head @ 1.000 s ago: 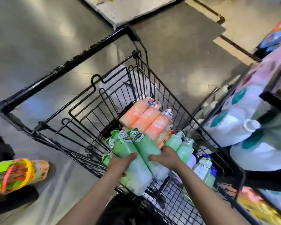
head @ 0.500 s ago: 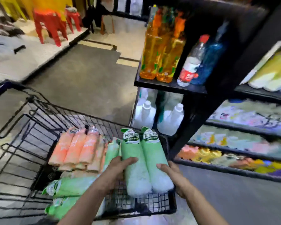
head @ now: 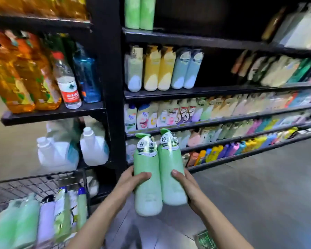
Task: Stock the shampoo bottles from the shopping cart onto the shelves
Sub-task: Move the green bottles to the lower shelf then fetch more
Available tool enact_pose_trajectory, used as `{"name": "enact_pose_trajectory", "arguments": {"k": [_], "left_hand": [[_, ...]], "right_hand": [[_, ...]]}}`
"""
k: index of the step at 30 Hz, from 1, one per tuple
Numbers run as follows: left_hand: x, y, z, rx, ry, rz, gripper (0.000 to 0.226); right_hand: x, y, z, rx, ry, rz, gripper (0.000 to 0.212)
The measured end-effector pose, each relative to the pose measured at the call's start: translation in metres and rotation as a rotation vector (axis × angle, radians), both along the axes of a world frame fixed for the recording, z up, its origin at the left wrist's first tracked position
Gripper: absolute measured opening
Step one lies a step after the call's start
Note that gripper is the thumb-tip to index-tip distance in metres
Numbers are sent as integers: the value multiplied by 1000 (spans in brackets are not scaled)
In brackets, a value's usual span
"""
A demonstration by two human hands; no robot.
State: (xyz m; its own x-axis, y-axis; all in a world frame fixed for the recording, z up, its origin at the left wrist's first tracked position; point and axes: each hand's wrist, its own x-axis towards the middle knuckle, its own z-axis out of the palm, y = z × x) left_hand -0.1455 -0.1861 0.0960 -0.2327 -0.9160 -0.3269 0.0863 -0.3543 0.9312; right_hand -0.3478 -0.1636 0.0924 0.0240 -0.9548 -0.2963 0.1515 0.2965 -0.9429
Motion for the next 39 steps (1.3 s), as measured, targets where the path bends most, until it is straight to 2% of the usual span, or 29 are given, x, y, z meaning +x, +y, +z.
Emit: {"name": "enact_pose_trajectory", "arguments": {"k": [3, 7, 11, 13, 16, 20, 21, 24, 25, 28, 30, 35, 39], "left_hand": [[-53, -18, 6, -13, 41, -81, 67], [-108, -52, 15, -13, 76, -116, 70], [-159, -97, 22, -52, 56, -122, 50], [-184, -122, 25, -79, 44, -135, 50], [-217, -164, 28, -104, 41, -148, 57], [-256, -223, 34, -145, 34, -170, 75], [-265, -239, 39, -160, 38, -176, 74], [-295, -280, 49, -145, 46, -183, 49], [-302, -292, 52, -138, 43, -183, 52], [-323, -332, 63, -181, 7, -124, 80], [-337, -359, 69, -221, -43, -73, 86], [-375, -415, 85, -255, -52, 46, 74], [-396, -457, 99, -307, -84, 123, 52]], "right_hand": [[-53, -7, 5, -12, -30, -76, 72], [-102, -27, 9, -39, -64, -170, 77], [-148, -63, 8, -68, -109, -228, 64], [-172, -87, 7, -78, -117, -232, 67], [-208, -130, 9, -92, -119, -255, 75], [-249, -189, 17, -117, -100, -234, 73], [-259, -205, 20, -124, -100, -244, 73], [-285, -249, 27, -131, -91, -264, 74], [-291, -261, 29, -135, -92, -257, 75], [-316, -302, 36, -165, -87, -226, 72], [-331, -331, 45, -192, -97, -193, 67], [-371, -414, 59, -227, -107, -111, 70], [-393, -471, 70, -236, -128, -42, 60]]}}
